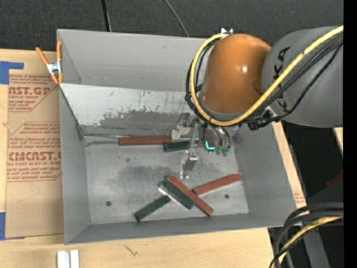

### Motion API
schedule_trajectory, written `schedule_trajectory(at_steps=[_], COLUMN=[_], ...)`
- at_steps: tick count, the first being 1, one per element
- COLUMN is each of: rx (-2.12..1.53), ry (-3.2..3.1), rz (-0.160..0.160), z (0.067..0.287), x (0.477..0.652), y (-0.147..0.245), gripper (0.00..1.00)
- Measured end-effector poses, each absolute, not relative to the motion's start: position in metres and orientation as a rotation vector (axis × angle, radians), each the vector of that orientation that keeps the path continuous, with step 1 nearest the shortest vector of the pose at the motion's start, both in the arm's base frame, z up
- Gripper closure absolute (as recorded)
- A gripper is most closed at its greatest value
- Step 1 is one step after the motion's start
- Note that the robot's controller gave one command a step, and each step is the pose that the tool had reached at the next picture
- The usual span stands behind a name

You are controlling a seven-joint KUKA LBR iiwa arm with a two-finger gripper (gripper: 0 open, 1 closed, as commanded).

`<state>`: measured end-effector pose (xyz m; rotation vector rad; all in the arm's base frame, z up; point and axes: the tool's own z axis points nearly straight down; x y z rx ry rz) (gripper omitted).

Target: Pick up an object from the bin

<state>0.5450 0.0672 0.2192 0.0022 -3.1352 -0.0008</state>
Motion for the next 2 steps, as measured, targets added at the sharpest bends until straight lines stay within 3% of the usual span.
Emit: schedule_trajectory(at_steps=[2], rx=[0.020], ry=[-3.153], rz=[-0.004], z=[0.2166], x=[0.5466], y=[0.0658], gripper=[0.00])
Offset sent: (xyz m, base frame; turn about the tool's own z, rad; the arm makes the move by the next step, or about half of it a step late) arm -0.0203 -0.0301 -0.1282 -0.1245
